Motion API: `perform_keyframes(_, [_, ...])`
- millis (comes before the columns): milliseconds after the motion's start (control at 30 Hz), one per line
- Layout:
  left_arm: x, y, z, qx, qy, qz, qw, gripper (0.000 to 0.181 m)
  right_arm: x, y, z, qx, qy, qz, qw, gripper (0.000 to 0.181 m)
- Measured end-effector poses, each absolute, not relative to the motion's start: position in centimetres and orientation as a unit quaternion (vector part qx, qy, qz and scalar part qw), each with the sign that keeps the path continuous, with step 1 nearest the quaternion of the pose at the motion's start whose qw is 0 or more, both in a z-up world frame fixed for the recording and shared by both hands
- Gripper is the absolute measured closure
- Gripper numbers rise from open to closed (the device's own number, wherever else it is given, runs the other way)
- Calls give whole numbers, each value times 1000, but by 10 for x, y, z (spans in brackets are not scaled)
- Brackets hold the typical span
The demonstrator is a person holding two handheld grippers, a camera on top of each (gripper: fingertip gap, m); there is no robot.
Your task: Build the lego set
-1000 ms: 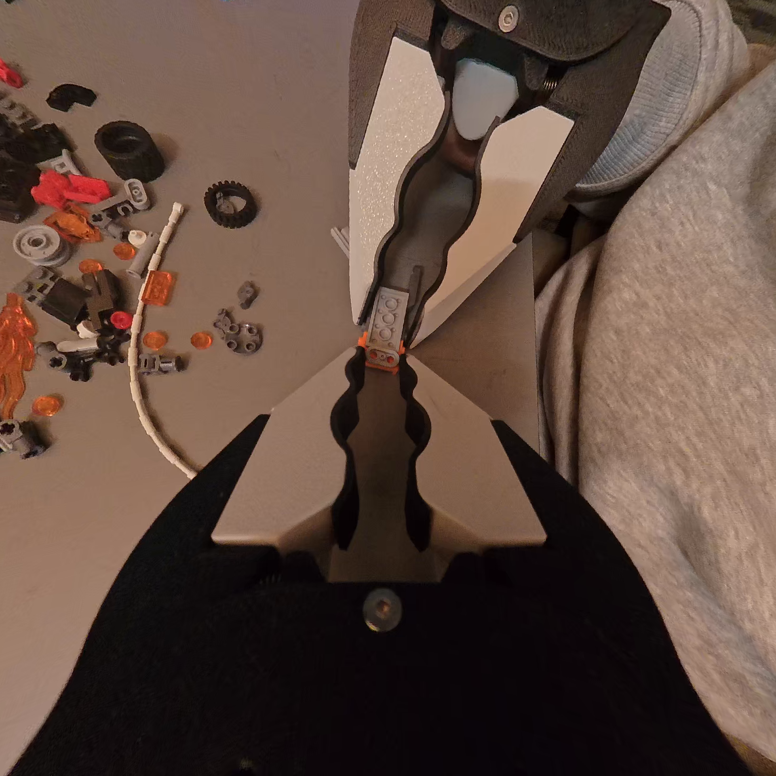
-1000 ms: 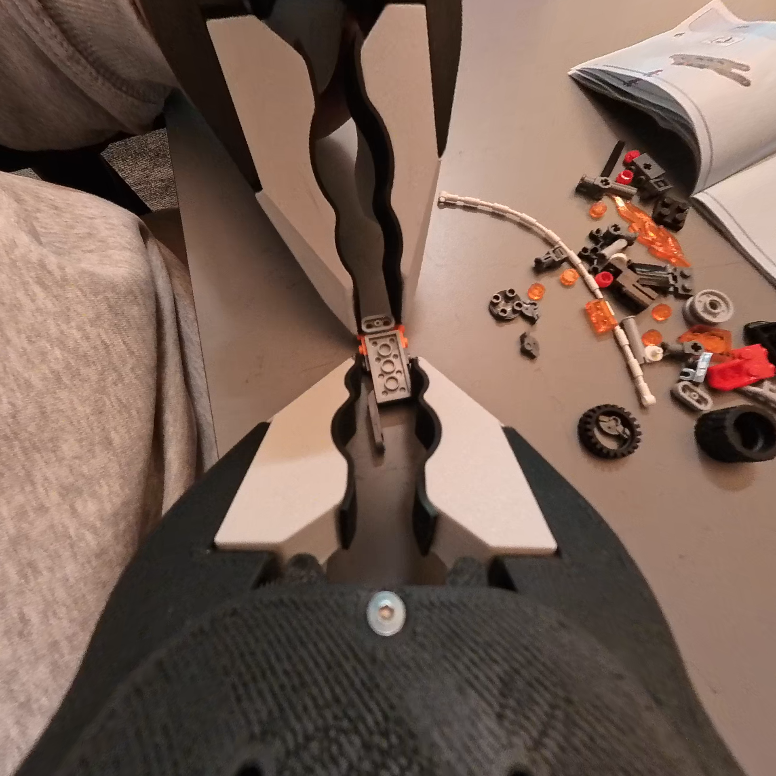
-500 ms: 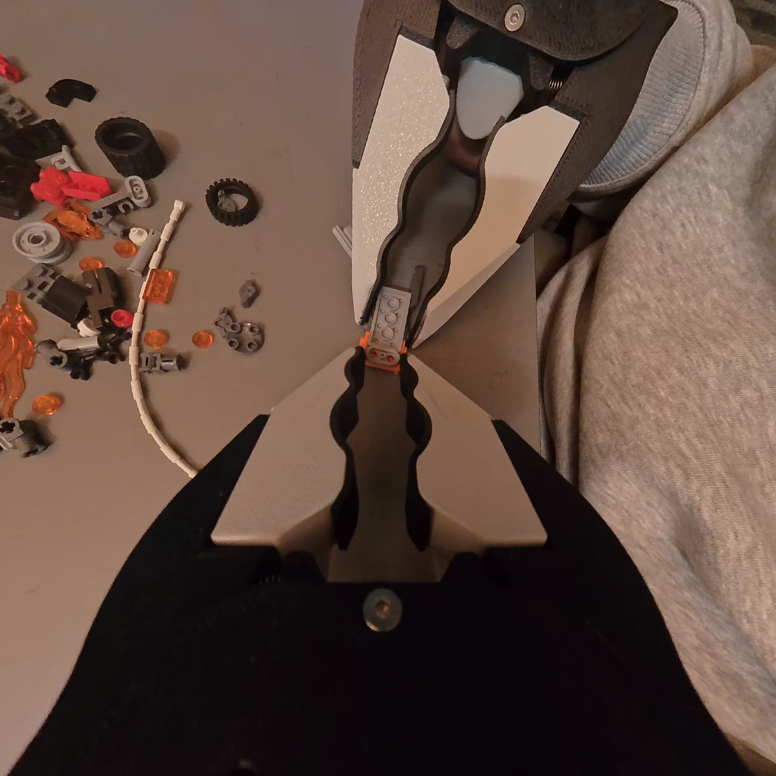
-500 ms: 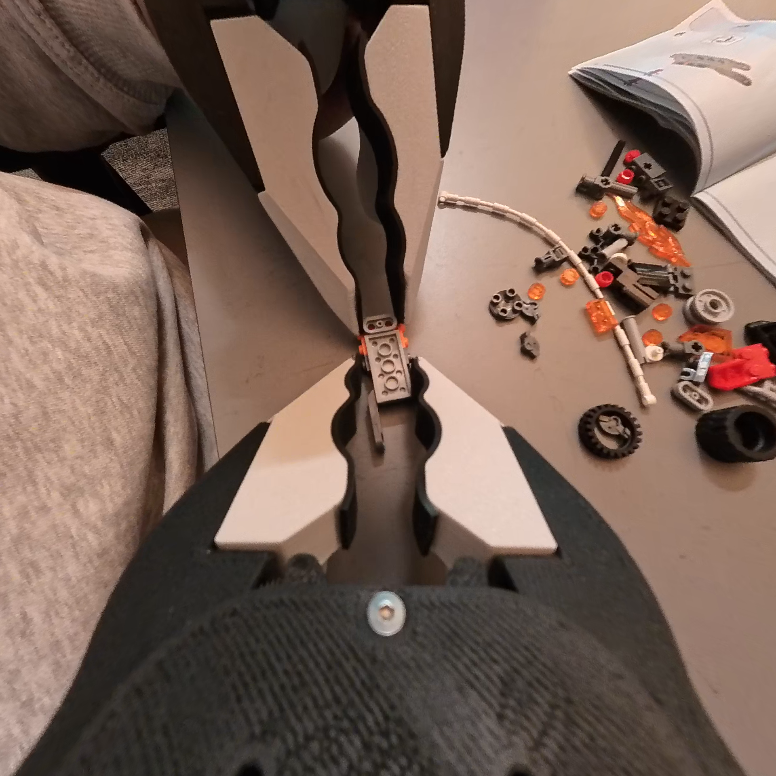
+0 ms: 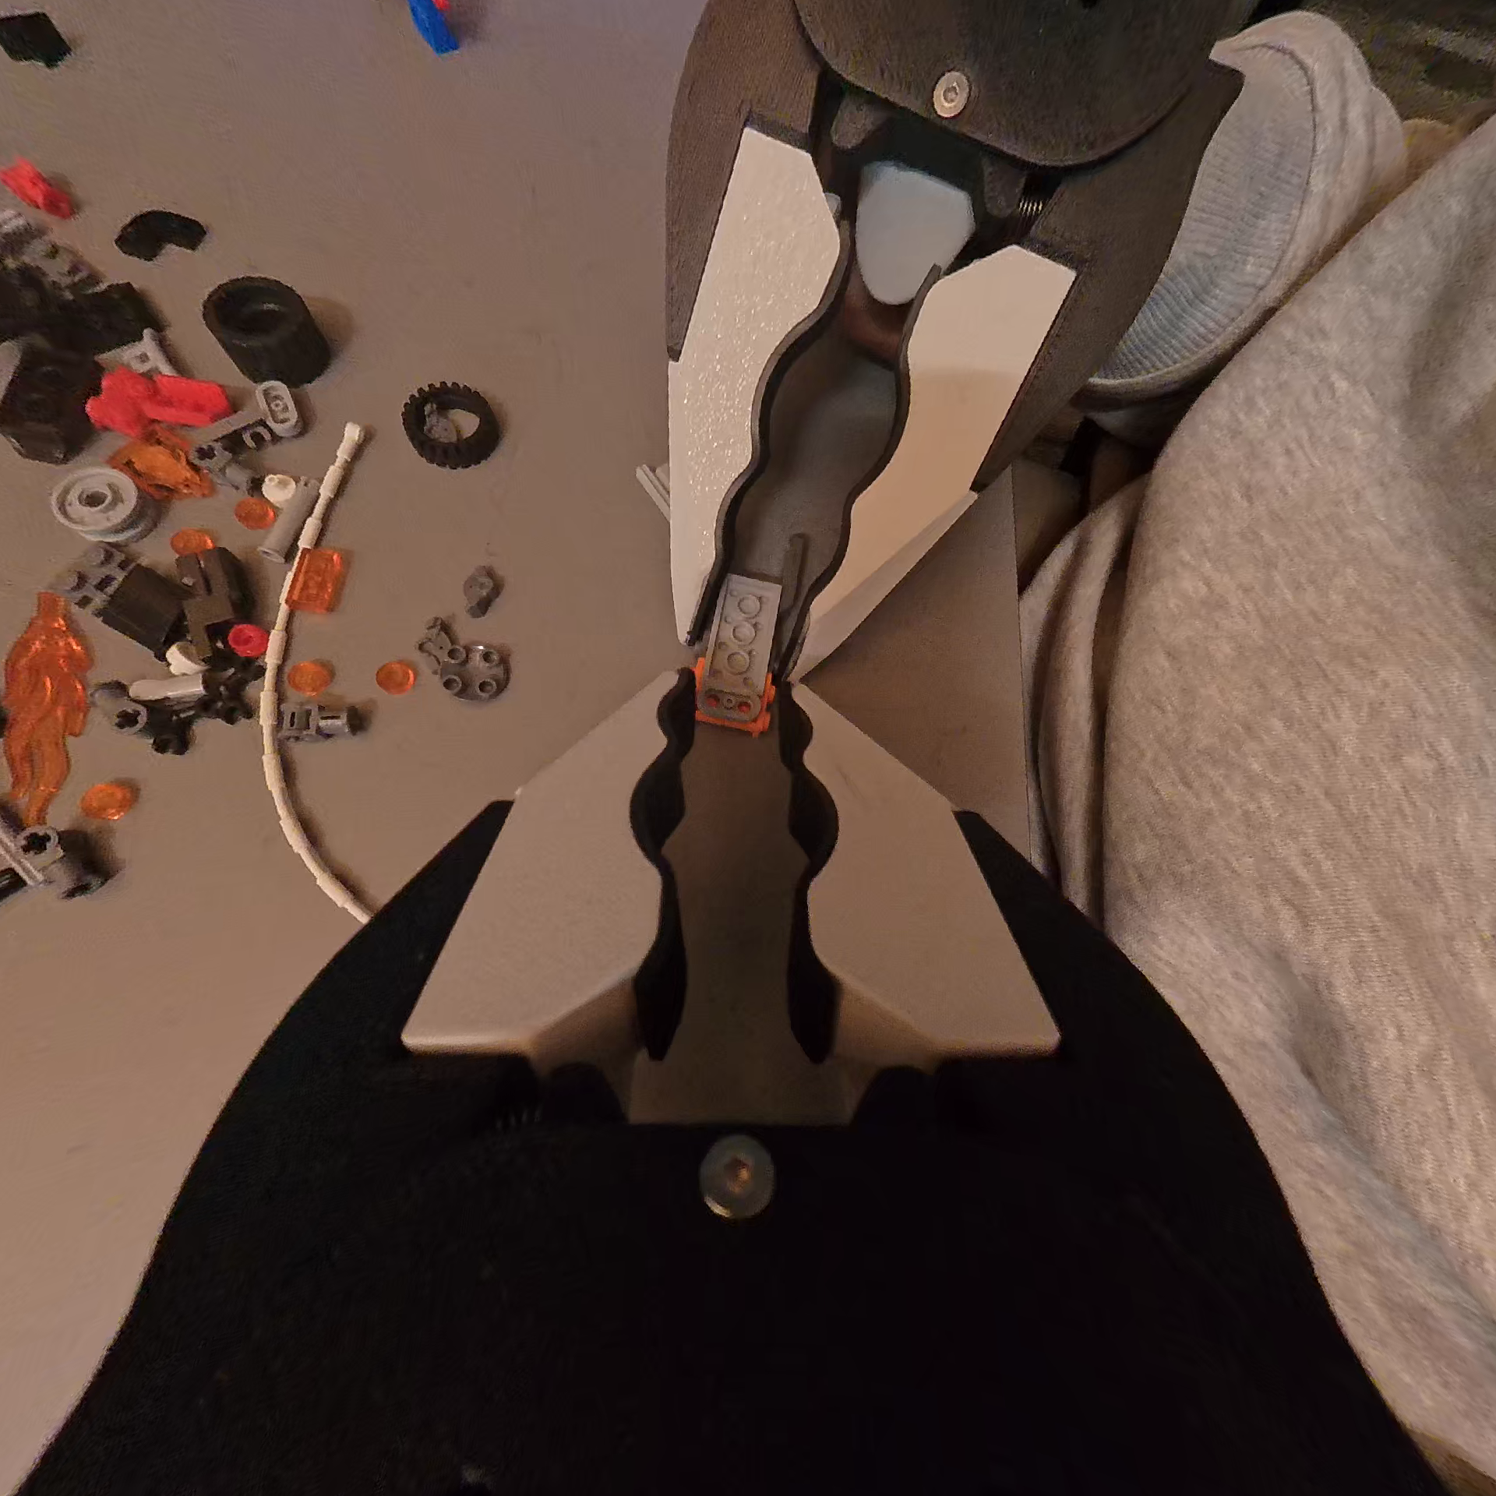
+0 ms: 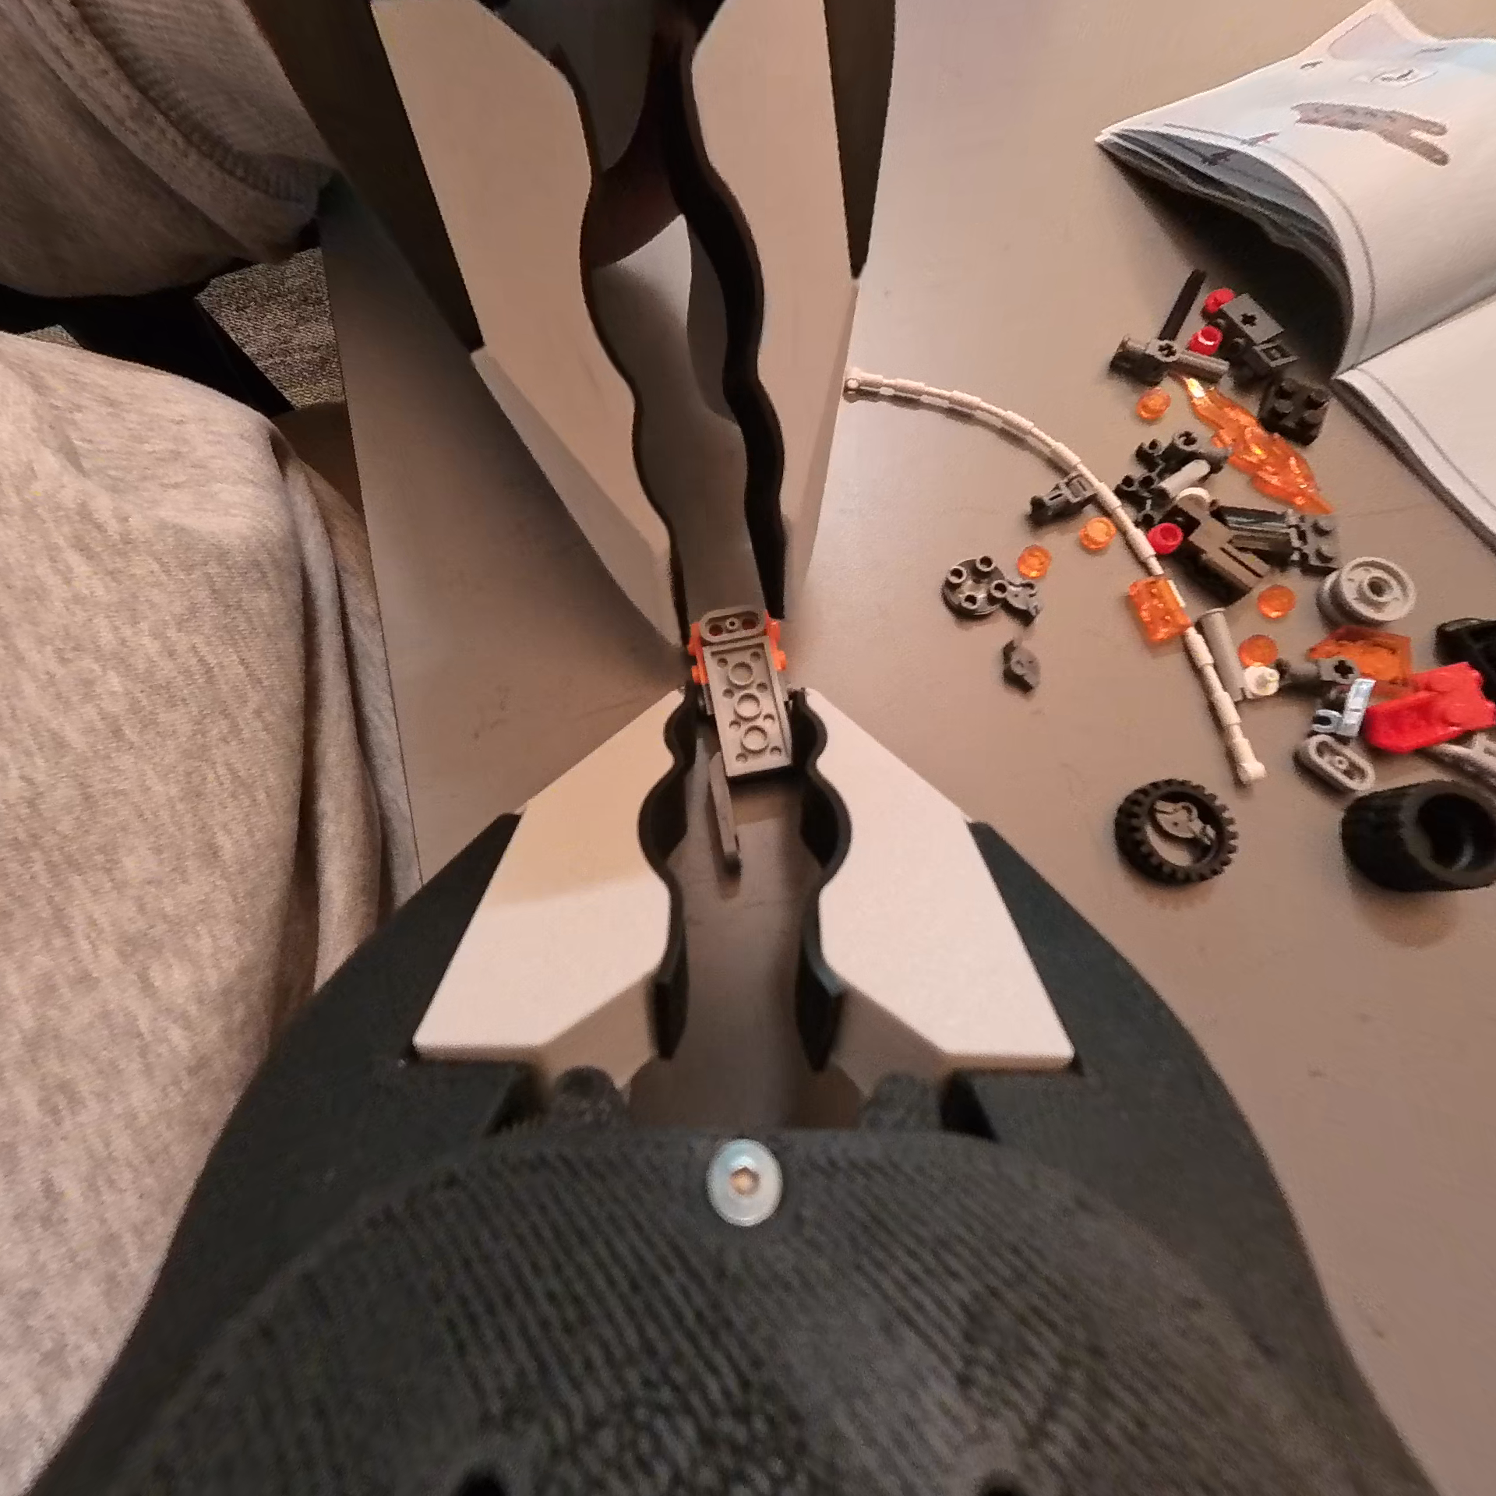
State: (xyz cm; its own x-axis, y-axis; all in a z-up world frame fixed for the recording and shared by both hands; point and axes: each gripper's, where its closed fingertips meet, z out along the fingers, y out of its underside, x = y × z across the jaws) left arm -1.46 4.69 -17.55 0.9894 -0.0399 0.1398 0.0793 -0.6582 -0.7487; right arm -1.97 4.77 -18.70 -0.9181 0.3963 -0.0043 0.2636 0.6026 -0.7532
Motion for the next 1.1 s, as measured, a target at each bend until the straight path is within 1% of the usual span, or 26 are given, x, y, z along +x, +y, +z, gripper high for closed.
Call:
perform_keyframes(267, [-14,46,-179,-909,-11,-73,410,170,-19,47,-187,-182,-892,406,81,160])
perform_keyframes(433, [-14,46,-178,-909,-11,-69,410,170,-19,47,-187,-183,-892,406,81,160])
perform_keyframes(600, [-15,44,-171,-902,-19,-71,425,166,-19,48,-187,-183,-892,406,81,160])
perform_keyframes(833, [-15,45,-172,-898,-33,-81,432,176,-19,48,-187,-183,-892,406,81,160])
perform_keyframes(1100, [-14,45,-177,-903,-34,-84,419,179,-19,48,-187,-183,-892,406,81,160])
